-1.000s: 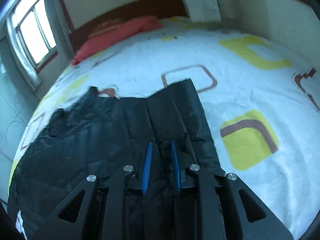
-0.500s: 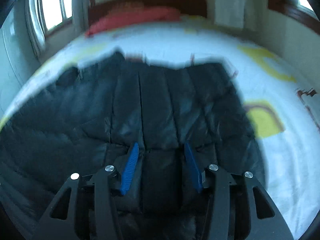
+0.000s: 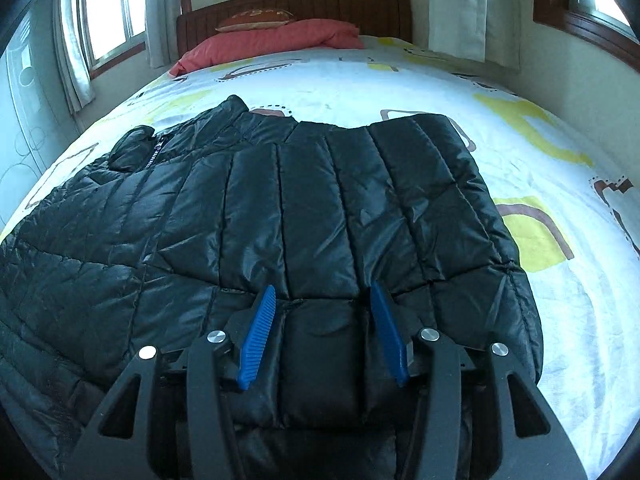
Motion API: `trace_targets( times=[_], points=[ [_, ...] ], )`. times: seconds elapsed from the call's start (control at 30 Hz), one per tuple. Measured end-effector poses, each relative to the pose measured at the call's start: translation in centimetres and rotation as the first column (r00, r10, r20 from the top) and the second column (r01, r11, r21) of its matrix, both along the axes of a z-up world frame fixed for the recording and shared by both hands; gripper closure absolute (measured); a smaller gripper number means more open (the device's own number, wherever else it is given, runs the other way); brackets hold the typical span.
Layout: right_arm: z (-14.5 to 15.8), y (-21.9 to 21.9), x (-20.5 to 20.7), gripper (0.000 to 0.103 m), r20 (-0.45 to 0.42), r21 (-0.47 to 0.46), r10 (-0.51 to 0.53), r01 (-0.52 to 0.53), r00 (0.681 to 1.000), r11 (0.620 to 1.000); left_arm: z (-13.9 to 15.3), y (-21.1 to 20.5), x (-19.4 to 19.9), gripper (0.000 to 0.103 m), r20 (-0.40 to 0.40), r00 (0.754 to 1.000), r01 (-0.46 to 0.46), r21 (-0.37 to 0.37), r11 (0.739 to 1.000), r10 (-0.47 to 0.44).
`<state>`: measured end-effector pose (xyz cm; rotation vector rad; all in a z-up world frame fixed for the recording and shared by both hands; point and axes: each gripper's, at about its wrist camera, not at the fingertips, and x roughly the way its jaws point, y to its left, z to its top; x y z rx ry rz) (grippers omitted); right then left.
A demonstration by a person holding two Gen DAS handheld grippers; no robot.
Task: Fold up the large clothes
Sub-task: 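Close the left gripper on the cuff of the other sleeve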
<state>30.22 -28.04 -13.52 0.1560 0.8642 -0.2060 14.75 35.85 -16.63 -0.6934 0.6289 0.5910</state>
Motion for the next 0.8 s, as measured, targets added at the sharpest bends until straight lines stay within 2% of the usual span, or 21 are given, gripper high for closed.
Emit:
trace_targets(
  times=[0.2,0.27,0.33,0.37,0.4,0.43,0.47,0.5,0.53,0.6,0.67,0.73,0.8],
  points=[
    [0.0,0.0,0.1,0.053,0.005,-0.005,-0.001,0.001,1.0,1.0,-0.6,6.9,2.0,0.003,0.105,0.993,-0.037,-0.104,0.994,0.048],
    [0.0,0.0,0.1,0.053,0.007,-0.005,-0.002,0.002,1.0,1.0,-0.5,7.9,2.2,0.005,0.132,0.988,-0.061,-0.123,0.991,0.078],
    [-0.1,0.0,0.1,0.052,0.009,-0.003,-0.002,0.002,1.0,1.0,-0.5,8.7,2.3,0.025,0.132,0.983,-0.114,-0.128,0.985,0.131],
    [-0.1,0.0,0.0,0.052,0.01,-0.003,-0.003,0.003,1.0,1.0,-0.6,8.9,2.2,0.025,0.141,0.978,-0.134,-0.137,0.981,0.153],
    [-0.1,0.1,0.1,0.052,0.01,-0.005,-0.003,0.003,1.0,1.0,-0.5,8.8,2.1,0.031,0.143,0.975,-0.152,-0.134,0.979,0.171],
    [-0.1,0.0,0.1,0.052,0.01,-0.006,-0.002,0.002,1.0,1.0,-0.4,8.7,2.2,0.041,0.124,0.975,-0.171,-0.118,0.978,0.186],
    [-0.1,0.0,0.1,0.052,0.01,-0.006,-0.002,0.002,1.0,1.0,-0.2,8.6,2.3,0.047,0.106,0.975,-0.186,-0.1,0.977,0.196],
    [-0.1,0.0,0.1,0.052,0.01,-0.004,-0.002,0.002,1.0,1.0,-0.1,8.6,2.2,0.065,0.109,0.974,-0.19,-0.088,0.978,0.199],
    [-0.1,0.0,0.1,0.052,0.011,-0.003,-0.002,0.002,1.0,1.0,-0.1,8.8,2.3,0.088,0.137,0.975,-0.163,-0.104,0.981,0.176],
    [-0.1,0.0,0.1,0.052,0.01,-0.002,-0.002,0.002,1.0,1.0,-0.4,9.2,2.2,0.091,0.139,0.971,-0.178,-0.137,0.974,0.197],
    [-0.1,0.0,0.0,0.052,0.012,-0.002,-0.002,0.002,1.0,1.0,0.1,9.2,2.5,0.096,0.131,0.971,-0.187,-0.116,0.975,0.202],
    [-0.1,0.0,0.0,0.052,0.011,-0.004,-0.003,0.003,1.0,1.0,1.3,8.0,3.0,0.098,0.135,0.974,-0.178,-0.048,0.983,0.183],
    [-0.1,0.0,0.1,0.052,0.011,-0.003,-0.002,0.002,1.0,1.0,3.3,5.7,4.0,0.098,0.16,0.981,-0.12,0.043,0.992,0.112]
  ],
)
